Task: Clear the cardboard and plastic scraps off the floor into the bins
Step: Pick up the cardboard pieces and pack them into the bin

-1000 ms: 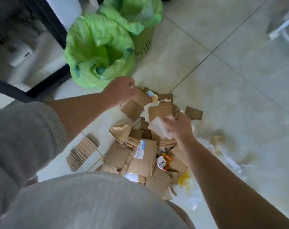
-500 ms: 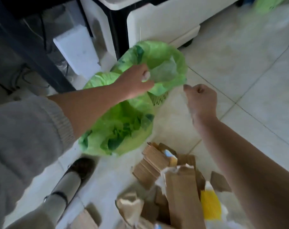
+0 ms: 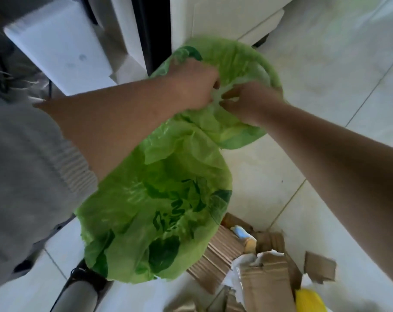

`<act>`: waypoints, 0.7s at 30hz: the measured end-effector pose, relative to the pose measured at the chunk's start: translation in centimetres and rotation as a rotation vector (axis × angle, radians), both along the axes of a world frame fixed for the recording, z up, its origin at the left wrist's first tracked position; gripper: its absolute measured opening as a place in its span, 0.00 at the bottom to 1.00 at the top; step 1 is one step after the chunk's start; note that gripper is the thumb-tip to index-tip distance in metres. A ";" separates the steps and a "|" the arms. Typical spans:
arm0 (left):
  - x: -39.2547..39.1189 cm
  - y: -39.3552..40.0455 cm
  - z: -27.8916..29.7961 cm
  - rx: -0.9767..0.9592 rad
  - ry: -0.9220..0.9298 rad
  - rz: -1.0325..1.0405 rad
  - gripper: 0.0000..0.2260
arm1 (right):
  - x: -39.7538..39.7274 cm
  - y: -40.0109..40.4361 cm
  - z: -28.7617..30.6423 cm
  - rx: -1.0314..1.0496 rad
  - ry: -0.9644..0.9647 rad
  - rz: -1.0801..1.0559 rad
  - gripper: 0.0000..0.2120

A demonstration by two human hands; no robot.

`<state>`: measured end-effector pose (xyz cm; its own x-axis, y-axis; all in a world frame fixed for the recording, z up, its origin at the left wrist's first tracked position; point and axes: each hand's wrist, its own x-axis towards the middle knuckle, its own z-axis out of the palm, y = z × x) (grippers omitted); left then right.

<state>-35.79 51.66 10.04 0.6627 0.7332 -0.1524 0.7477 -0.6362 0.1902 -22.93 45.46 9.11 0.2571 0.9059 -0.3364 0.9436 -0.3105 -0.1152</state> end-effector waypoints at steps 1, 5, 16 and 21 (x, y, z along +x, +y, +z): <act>-0.1 -0.4 0.4 0.029 -0.043 0.001 0.15 | 0.0 -0.4 0.5 0.083 0.011 0.007 0.18; -1.8 -3.3 2.3 0.002 -0.337 0.048 0.13 | -0.9 -3.7 2.6 0.478 0.197 0.061 0.14; -14.4 -20.8 7.9 -0.153 -0.449 0.065 0.09 | -9.2 -26.6 1.9 0.745 0.766 -0.017 0.11; -18.9 -29.1 9.1 -0.392 -0.026 -0.088 0.12 | -13.4 -33.8 -2.0 0.441 0.767 0.115 0.10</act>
